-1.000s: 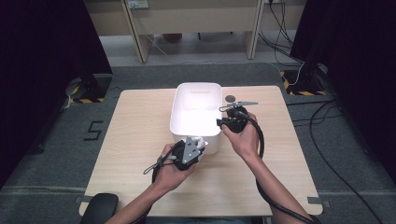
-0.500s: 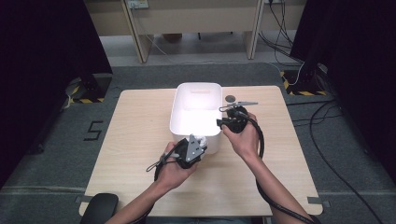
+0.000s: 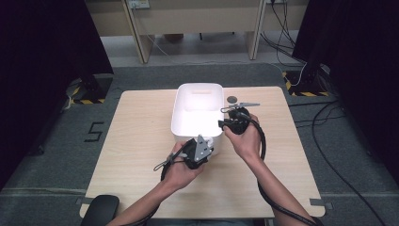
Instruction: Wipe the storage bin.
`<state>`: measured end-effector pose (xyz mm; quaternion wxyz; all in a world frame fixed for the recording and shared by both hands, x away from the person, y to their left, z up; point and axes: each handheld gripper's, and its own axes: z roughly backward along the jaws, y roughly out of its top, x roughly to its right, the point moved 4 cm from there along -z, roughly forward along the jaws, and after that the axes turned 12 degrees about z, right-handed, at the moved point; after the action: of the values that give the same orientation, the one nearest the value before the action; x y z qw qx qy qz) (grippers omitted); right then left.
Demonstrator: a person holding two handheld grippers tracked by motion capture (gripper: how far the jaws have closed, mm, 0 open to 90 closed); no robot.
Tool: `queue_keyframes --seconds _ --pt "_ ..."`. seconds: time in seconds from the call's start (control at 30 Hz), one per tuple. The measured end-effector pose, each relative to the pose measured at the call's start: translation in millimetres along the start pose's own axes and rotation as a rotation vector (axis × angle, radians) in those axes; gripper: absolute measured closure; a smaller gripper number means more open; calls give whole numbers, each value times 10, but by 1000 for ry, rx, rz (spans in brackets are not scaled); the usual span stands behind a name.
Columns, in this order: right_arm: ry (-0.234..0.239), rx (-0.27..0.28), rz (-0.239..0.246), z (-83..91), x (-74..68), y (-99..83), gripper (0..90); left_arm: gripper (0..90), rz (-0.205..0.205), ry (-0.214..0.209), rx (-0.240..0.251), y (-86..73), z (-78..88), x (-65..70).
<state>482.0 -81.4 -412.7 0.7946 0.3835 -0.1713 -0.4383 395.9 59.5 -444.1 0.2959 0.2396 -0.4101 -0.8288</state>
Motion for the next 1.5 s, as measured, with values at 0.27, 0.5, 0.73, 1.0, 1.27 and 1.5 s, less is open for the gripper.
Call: queue_keyframes --seconds 0.27,0.5,0.73,1.0,1.27,1.5 --pt "14 -6 -17 20 24 6 723 749 -15 -2 -4 -14 -23 15" --pt "34 -6 -26 61 15 -13 721 749 -4 -9 -6 -33 -30 -18" --pt "40 -8 -33 61 -9 -13 722 749 12 -6 -9 -39 -28 -65" --pt "35 -3 -36 40 -28 -13 721 750 2 0 -24 -82 -100 -31" --pt "30 -1 -35 38 -33 -13 720 751 11 -15 -70 -216 -263 -2" --pt "32 0 -34 34 -30 -12 719 751 -3 -7 -85 -278 -357 29"
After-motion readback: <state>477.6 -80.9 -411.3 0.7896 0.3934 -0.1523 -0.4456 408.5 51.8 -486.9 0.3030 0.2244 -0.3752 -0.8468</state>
